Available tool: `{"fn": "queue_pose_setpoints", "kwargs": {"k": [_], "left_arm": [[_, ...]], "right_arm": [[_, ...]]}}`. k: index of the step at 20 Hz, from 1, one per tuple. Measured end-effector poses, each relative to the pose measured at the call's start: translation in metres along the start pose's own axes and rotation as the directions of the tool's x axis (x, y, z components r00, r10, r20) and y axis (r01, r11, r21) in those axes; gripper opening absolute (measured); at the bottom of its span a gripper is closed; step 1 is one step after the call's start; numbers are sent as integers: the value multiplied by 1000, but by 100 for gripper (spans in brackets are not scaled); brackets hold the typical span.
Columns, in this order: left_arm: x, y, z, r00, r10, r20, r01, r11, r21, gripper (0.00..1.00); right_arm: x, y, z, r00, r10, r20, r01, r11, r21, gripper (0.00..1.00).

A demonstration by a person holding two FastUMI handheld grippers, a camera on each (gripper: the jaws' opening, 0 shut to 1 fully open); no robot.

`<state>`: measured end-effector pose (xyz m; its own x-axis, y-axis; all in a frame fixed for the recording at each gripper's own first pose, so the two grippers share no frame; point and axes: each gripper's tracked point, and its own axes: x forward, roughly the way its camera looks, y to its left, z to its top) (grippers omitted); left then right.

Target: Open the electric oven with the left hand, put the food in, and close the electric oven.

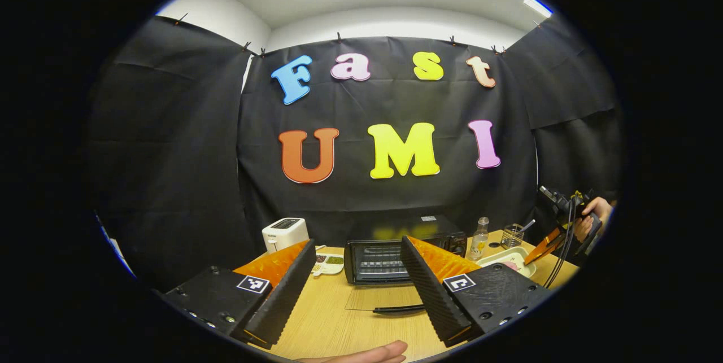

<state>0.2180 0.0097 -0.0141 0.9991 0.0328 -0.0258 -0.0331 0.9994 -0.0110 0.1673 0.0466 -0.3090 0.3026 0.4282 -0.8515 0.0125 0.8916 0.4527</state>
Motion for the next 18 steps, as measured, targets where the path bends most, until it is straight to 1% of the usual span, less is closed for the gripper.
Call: {"fn": "queue_pose_setpoints", "kwargs": {"k": [1,2,3,4,7,8,9,11,12,14,18], "left_arm": [[-2,5,-1,1000,5,0,-5,1000,-5,96],[-3,9,-2,1000,7,1,-7,1000,-9,96],[-5,13,-3,1000,11,4,-11,1000,-14,96],[-6,18,-3,1000,15,9,-15,1000,-19,96],[-9,29,-10,1000,23,6,-23,999,-31,96],[-10,33,-14,1000,26,2,-26,999,-36,96],[-10,38,-18,999,32,-3,-32,999,-40,96],[-9,47,-24,999,47,-12,-47,998,-40,96],[-9,50,-27,998,53,-18,-54,998,-38,96],[-8,55,-33,998,57,-28,-58,998,-36,96],[-3,61,-43,997,58,-41,-60,998,-36,96]], "right_arm": [[-2,14,-2,1000,22,1,-22,1000,-12,1],[-2,28,-5,999,39,-2,-39,999,-22,4],[0,41,-8,999,50,-7,-50,998,-34,4],[2,52,-11,999,52,-14,-52,997,-51,1],[20,84,-20,998,56,-37,-59,994,-97,1],[26,94,-24,997,58,-52,-63,992,-105,4],[34,104,-26,996,59,-65,-67,991,-113,1],[50,120,-31,994,59,-87,-70,990,-126,2],[58,129,-32,994,58,-92,-70,990,-124,5],[73,145,-32,993,59,-104,-70,991,-111,5],[103,172,-21,994,83,-77,-86,995,-47,6]]}}
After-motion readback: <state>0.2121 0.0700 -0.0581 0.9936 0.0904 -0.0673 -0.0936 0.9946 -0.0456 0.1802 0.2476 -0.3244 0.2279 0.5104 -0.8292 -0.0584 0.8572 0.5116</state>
